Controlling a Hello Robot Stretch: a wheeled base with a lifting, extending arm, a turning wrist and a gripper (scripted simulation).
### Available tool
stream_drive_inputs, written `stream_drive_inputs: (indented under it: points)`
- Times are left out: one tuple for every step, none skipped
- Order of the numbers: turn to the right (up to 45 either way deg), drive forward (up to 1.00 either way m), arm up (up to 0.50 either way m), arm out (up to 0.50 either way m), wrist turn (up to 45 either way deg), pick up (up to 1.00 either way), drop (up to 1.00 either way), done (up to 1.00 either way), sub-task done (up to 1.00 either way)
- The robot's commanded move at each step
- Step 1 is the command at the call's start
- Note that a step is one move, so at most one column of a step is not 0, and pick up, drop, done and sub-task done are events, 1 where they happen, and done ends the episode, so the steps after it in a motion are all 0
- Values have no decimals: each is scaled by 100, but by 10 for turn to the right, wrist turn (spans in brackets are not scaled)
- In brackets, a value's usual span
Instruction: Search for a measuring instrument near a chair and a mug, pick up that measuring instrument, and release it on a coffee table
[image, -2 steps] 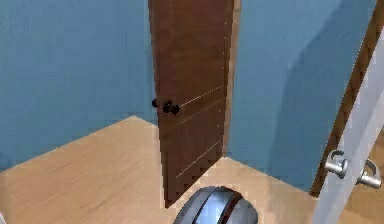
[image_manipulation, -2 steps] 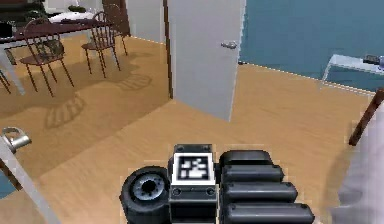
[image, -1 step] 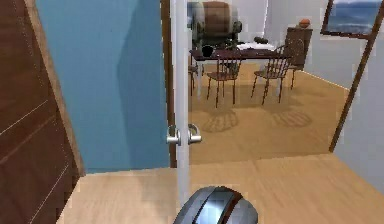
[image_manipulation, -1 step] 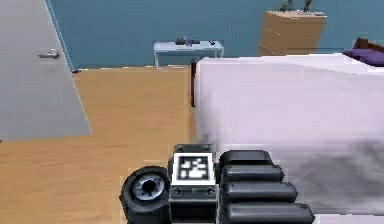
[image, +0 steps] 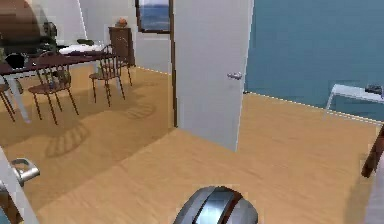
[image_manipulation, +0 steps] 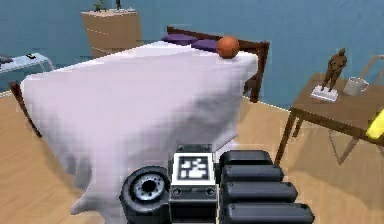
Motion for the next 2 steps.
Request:
stream_drive_inputs:
  points:
    - [210,0,0,0,0,0,0,0,0]
    - [0,60,0,0,0,0,0,0,0]
